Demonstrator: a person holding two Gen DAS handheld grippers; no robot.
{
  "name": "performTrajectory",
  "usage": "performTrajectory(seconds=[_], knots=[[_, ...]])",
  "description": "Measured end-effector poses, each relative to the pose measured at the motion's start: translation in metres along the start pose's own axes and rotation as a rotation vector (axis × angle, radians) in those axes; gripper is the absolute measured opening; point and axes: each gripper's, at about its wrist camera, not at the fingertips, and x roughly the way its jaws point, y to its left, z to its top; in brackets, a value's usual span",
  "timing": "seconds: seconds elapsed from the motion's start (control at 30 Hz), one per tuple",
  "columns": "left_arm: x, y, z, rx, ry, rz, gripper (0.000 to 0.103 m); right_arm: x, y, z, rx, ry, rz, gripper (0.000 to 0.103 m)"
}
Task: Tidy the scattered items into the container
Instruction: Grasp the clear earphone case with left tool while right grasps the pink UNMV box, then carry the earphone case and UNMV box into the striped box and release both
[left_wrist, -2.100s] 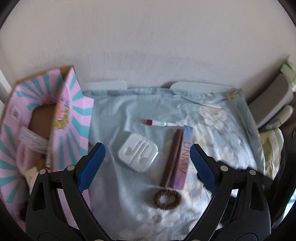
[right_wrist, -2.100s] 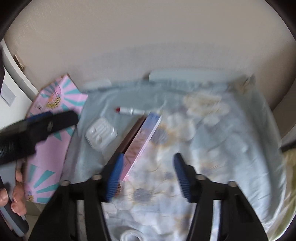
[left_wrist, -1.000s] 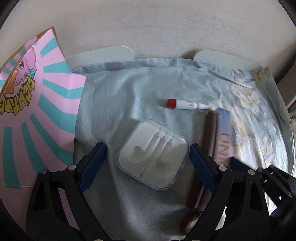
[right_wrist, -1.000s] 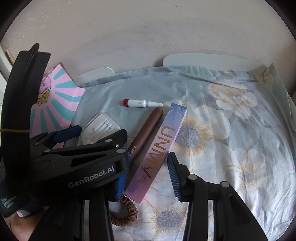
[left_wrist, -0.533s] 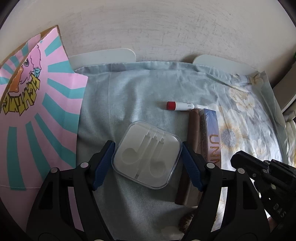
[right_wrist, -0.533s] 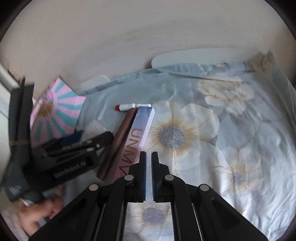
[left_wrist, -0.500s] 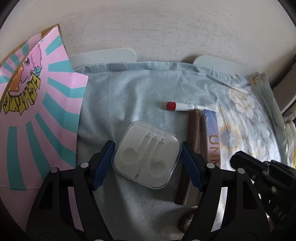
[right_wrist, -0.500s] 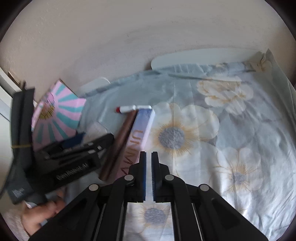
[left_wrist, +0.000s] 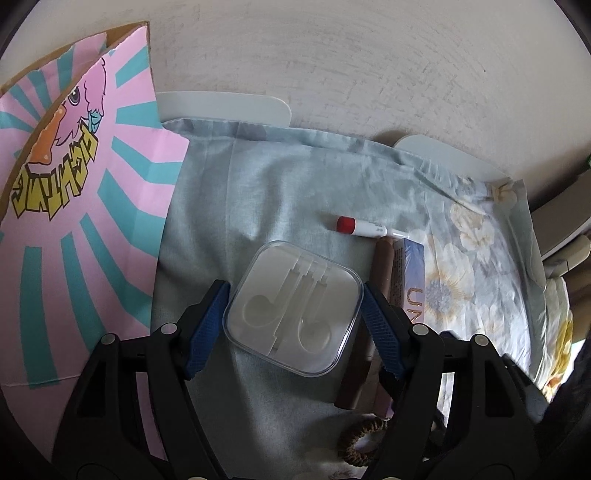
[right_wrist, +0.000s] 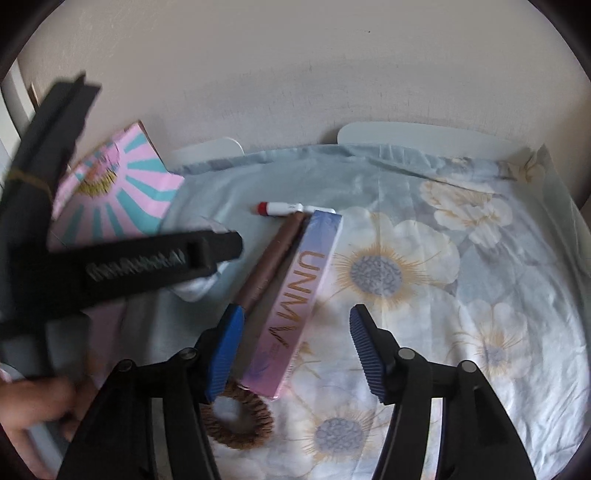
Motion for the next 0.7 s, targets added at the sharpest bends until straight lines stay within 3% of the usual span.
performTrajectory(seconds=[0.03, 0.07, 0.1, 0.37, 0.57, 0.7], knots=[[0.001, -0.001, 0.0, -0.001, 0.0, -0.001, 0.07, 0.001, -0.002, -0.001, -0.01, -0.008, -0.013, 0.047], [0.0, -0.001, 0.0, -0.001, 0.0, -0.001, 0.07, 0.001, -0.004, -0.002, -0.022, -0.01, -0.02, 0.028], [0.0, -0.001, 0.0, -0.002, 0.001, -0.002, 0.07, 0.002, -0.004, -0.001, -0.046, -0.005, -0.04, 0.022], [-0.029, -0.009, 0.007, -0.022, -0.048, -0.027, 0.07, -0.025, -0.044, 0.03, 0.014, -0.06, -0.009, 0.02], [-0.087, -0.039, 0.013, 0.076, -0.178, -0.048, 0.07, -0.072, -0.071, 0.067, 0.023, -0.168, 0.013, 0.02], [-0.146, -0.049, 0.014, 0.13, -0.286, -0.037, 0.07, -0.11, -0.074, 0.092, -0.007, -0.253, 0.056, 0.02]])
